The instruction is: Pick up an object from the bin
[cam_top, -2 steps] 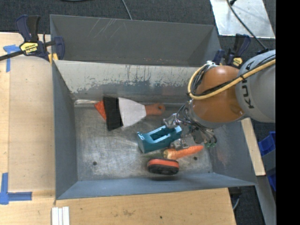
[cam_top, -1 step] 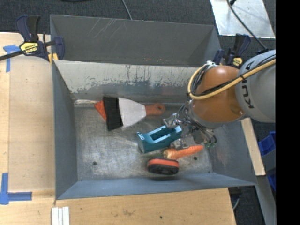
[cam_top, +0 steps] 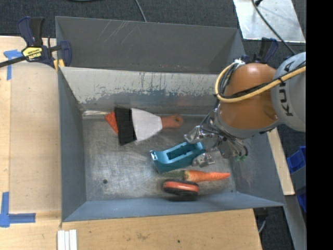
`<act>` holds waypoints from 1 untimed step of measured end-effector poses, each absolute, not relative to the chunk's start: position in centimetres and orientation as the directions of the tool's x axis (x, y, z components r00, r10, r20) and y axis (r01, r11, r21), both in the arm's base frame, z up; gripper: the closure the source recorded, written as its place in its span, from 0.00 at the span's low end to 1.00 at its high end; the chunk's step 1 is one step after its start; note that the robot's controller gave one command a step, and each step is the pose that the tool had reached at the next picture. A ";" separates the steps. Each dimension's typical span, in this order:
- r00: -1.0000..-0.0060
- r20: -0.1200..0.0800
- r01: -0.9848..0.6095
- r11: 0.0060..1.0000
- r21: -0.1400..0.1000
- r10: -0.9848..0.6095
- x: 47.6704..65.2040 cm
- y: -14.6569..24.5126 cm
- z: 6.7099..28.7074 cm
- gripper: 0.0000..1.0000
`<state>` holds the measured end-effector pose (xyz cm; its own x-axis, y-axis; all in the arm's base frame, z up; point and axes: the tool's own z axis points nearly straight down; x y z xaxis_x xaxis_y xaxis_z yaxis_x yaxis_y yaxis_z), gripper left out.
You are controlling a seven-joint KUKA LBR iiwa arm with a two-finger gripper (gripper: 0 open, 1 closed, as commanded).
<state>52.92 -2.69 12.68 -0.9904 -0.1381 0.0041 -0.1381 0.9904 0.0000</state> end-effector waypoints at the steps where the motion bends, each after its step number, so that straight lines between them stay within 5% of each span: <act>1: -0.990 -0.002 -0.141 0.990 -0.002 -0.141 53.4 -2.7 16.5 1.00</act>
Offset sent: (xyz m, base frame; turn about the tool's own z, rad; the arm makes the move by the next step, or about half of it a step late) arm 0.0198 -0.0031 0.0924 0.0548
